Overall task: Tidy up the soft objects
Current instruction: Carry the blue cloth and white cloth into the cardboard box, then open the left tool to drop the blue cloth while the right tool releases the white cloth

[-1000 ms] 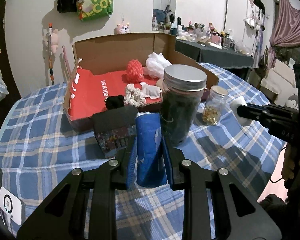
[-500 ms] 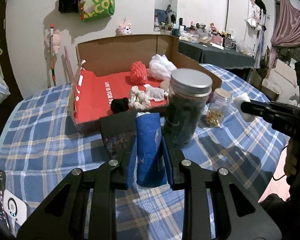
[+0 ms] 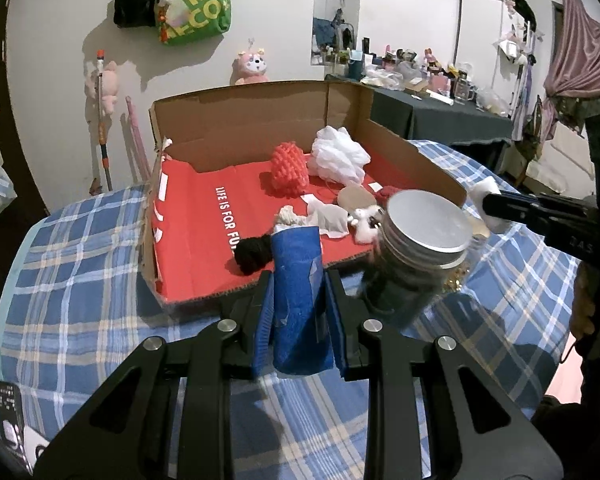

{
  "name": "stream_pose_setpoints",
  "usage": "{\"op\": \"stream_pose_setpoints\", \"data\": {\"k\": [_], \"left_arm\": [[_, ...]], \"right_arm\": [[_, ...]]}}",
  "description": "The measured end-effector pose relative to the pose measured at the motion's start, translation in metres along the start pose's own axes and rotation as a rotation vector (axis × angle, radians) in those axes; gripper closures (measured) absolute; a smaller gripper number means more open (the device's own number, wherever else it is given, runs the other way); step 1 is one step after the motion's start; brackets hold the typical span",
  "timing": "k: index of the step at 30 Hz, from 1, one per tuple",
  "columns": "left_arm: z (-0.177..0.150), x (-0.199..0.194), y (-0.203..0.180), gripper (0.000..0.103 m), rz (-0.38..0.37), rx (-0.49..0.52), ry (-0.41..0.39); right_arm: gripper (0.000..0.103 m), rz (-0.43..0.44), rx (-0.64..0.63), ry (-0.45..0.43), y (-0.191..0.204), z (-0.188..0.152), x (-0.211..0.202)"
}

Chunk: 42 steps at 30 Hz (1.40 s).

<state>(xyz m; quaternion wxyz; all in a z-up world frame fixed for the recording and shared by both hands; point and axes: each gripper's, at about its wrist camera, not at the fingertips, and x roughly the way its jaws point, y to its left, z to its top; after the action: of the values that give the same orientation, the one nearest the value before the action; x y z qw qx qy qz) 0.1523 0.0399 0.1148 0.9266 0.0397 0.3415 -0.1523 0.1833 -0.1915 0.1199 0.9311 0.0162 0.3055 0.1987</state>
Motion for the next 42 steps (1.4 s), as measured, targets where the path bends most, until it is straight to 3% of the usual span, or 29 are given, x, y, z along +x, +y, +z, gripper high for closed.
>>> {"op": "stream_pose_setpoints", "data": {"k": [11,22,32,42], "left_arm": [[0.044,0.047,0.026,0.079,-0.074,-0.003,0.105],[0.083,0.118,0.051,0.079,-0.04,0.027,0.256],[0.094,0.17,0.065,0.079,-0.022,0.021,0.372],[0.092,0.193,0.075,0.079,-0.005,-0.001,0.431]], "right_arm": [[0.09,0.106,-0.07,0.144,-0.004,0.051,0.057],[0.09,0.176,-0.149,0.378,0.011,0.105,0.154],[0.09,0.183,-0.23,0.552,0.041,0.111,0.231],[0.09,0.161,-0.278,0.627,0.058,0.109,0.266]]}}
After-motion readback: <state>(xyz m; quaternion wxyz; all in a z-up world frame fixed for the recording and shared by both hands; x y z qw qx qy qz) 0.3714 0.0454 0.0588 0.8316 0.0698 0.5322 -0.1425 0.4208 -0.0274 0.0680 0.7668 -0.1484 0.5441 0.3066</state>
